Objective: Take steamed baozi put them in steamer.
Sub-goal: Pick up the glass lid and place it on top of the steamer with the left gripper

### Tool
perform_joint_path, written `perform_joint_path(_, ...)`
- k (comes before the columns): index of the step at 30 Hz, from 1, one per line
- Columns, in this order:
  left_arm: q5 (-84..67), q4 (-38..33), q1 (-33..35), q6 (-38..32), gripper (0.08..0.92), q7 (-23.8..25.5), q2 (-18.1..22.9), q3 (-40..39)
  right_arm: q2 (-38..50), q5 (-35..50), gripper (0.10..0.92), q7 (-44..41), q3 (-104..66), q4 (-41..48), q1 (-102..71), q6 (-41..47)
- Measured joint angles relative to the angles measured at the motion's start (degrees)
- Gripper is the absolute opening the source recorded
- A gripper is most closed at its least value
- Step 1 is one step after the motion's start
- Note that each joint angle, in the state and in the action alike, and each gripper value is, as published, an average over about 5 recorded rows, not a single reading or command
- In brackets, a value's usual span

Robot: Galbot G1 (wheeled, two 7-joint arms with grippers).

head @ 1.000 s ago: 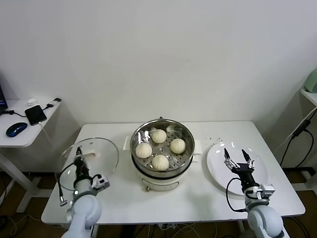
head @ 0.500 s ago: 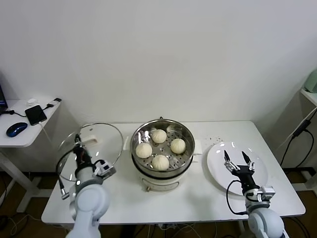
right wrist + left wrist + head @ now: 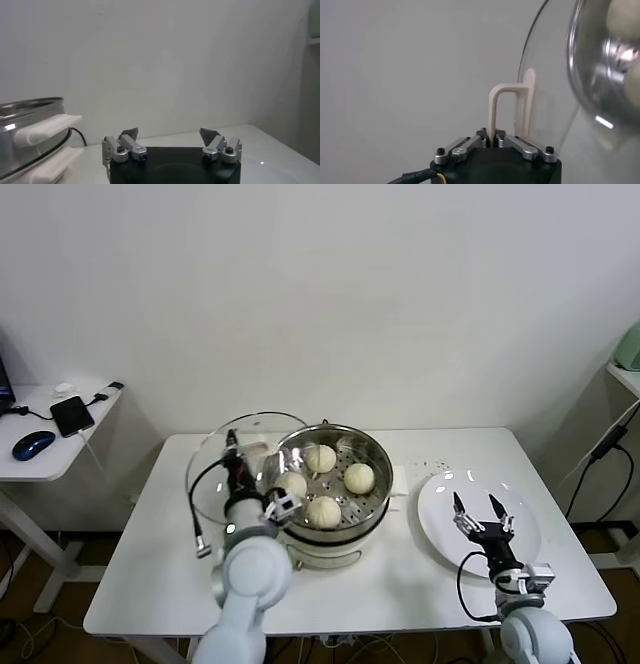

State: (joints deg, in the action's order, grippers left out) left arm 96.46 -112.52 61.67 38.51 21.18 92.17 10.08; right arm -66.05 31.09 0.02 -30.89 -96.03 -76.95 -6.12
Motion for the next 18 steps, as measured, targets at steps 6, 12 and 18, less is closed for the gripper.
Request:
perform_joint_path(6,-2.2,2.6,-3.5,1.3,0.165,0.8,0.0,-6.9,-0.1,-0.1,0.823,0.0,-0.3,0.2,0.1,0.0)
perform_joint_path(12,-6.3,7.0,-7.5,3.2,0.165,-0.2,0.0,-11.4,-0.2,-0.5,0.823,0.0,-0.5,0.7,0.1,0.0)
perform_joint_path(18,-7.3,10.9,-9.4,3.7,0.165,-1.8,0.0,-13.1,-0.6,-1.0,0.823,0.1,-0.2,1.2,0.6,-0.1)
